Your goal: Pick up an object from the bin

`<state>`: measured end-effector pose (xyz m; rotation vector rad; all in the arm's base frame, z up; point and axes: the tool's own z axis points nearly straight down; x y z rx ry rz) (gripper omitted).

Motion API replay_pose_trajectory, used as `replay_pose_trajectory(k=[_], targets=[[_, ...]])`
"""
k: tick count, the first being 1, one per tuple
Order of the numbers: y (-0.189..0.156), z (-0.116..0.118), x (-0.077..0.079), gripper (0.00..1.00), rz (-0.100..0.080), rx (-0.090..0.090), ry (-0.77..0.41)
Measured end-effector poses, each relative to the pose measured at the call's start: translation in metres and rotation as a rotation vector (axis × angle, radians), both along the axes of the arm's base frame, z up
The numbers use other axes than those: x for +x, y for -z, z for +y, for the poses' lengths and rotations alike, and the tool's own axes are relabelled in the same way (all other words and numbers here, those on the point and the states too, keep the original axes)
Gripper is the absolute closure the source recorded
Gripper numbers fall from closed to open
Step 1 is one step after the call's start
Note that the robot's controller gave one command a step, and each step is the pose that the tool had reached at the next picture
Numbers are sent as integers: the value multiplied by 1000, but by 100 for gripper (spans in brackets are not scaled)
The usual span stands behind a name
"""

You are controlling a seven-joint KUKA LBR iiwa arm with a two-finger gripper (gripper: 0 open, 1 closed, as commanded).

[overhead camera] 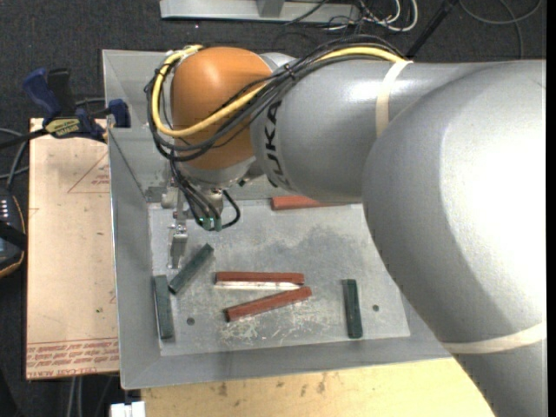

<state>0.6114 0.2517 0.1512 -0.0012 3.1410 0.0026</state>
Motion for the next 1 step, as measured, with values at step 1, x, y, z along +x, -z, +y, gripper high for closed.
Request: replay_pose_trajectory(k=[1], targets=[[74,-42,-69,100,-20,8,-63]])
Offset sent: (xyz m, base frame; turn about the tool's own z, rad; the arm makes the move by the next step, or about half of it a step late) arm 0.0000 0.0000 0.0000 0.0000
